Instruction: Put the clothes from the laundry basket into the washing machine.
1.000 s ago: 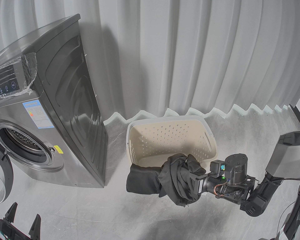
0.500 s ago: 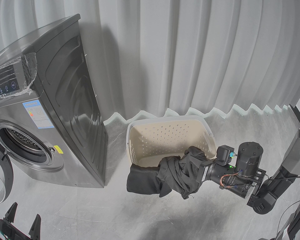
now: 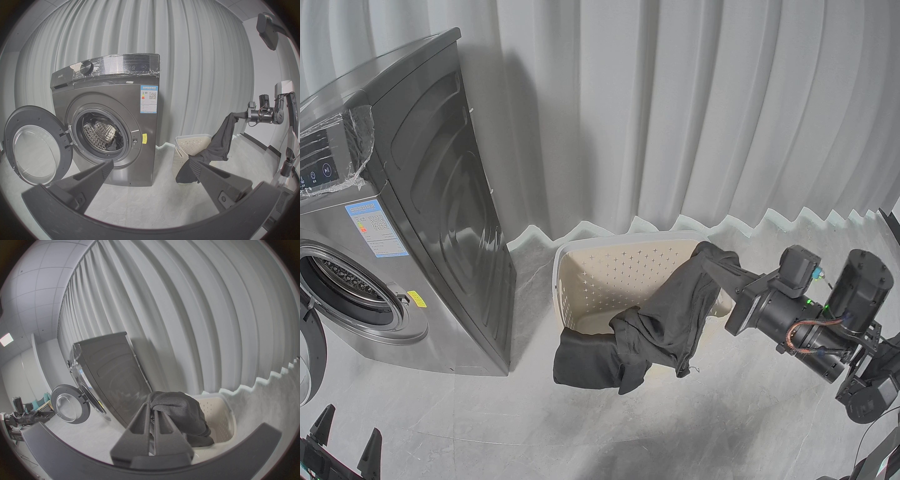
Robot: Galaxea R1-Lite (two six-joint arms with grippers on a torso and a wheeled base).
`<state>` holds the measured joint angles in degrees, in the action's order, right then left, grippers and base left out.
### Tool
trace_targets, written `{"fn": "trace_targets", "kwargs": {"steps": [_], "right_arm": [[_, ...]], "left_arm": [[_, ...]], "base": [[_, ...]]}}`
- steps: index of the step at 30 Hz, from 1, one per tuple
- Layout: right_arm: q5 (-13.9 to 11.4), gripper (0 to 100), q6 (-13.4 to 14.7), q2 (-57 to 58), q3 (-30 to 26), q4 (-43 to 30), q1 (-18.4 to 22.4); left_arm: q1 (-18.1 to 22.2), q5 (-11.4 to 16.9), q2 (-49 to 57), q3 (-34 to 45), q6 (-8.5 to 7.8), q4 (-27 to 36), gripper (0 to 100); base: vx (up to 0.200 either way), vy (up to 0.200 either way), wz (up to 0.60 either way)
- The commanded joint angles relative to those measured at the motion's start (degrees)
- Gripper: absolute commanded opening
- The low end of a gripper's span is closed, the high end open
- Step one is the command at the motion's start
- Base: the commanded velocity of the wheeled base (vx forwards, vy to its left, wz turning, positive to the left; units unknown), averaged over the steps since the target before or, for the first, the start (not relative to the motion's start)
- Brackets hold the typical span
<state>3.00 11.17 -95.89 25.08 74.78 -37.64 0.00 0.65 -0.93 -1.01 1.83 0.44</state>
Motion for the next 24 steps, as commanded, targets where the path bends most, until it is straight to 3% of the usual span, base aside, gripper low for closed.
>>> {"fn": "trace_targets", "kwargs": {"steps": [1,20,24], "right_arm": [[-0.01,0,-0.88,6.07,0.15,0.02,-0.24],[0.34,0,-6.24,7.56,-0.38,1.51,-0.24],[5.88,0,-6.33,9.06,-0.12,0.11,-0.32]], "left_arm": [[0.0,0.06,0.93,0.84,-0.07,0.0,100],[0.0,0.06,0.93,0.84,-0.42,0.0,100],[0.0,0.06,0.93,0.84,-0.16,0.0,100]], "base": [[0.0,0.0,0.0],[0.0,0.0,0.0],[-0.2,0.0,0.0]]}}
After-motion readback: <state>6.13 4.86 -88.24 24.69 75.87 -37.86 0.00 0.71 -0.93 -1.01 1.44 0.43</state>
